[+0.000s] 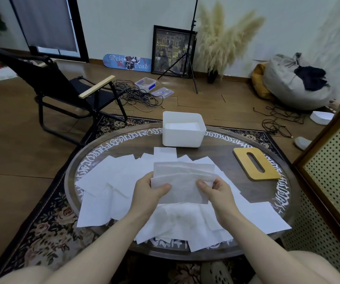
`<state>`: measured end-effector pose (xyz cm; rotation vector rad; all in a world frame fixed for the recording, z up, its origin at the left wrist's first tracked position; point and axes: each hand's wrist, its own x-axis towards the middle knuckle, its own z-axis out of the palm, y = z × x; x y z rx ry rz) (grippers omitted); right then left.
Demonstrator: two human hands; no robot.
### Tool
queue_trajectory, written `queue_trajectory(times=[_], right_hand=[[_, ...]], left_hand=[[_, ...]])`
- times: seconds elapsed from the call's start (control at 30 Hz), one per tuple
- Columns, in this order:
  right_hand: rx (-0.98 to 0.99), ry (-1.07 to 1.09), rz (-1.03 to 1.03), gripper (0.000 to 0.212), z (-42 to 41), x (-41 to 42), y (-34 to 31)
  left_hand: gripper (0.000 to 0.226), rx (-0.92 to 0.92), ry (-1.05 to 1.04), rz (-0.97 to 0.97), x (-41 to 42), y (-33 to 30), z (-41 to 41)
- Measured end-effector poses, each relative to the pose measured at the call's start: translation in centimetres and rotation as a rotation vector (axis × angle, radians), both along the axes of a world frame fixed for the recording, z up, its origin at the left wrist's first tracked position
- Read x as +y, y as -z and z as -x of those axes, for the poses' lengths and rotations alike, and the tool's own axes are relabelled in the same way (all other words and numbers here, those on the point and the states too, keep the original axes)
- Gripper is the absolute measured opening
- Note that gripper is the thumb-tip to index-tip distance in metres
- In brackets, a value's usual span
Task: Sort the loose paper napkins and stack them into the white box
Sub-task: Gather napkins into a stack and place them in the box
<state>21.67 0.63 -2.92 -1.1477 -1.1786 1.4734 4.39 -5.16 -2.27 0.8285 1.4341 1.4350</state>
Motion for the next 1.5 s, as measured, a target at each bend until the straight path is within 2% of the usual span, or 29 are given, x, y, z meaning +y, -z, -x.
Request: queue_trajectory(times=[0.13, 0.4, 0.7, 0.8, 0.9, 1.0, 1.13, 1.5], right_hand=[[-0.004, -0.049, -0.012, 0.019, -0.1, 0.1, 0.2], [-0.065, -0.133, 0.065, 0.024, -0.3, -0.4, 1.6], [0.029, -0.146, 0.128, 0.039, 0.0, -0.3, 2.2], [0.048, -0.165, 0.114, 0.036, 0.2, -0.3, 2.1], [0.041, -0.135, 0.087, 0.032, 0.1, -0.1, 2.2], [-0.029, -0.124, 0.021, 0.033, 0.0, -0.1, 2.2], [-0.022, -0.149, -0.042, 0.036, 0.1, -0.3, 2.0], [-0.060, -0.202, -0.088, 0.039, 0.1, -0.6, 2.4]], left_hand=[[0.027, 0.017, -0.001, -0.020, 0.0, 0.7, 0.3], [0.027, 0.063, 0.053, 0.092, -0.3, 2.5, 0.6], [0.035, 0.044, 0.076, 0.114, -0.1, 2.9, 0.2], [0.041, 0.047, 0.074, 0.103, 0.0, 2.6, -0.1], [0.035, 0.074, 0.050, 0.096, 0.0, 2.5, 0.1], [0.034, 0.082, 0.045, 0.074, -0.2, 2.3, 0.3], [0.035, 0.091, 0.052, 0.062, -0.3, 2.3, 0.5], [0.039, 0.079, 0.060, 0.086, -0.3, 2.6, 0.3]])
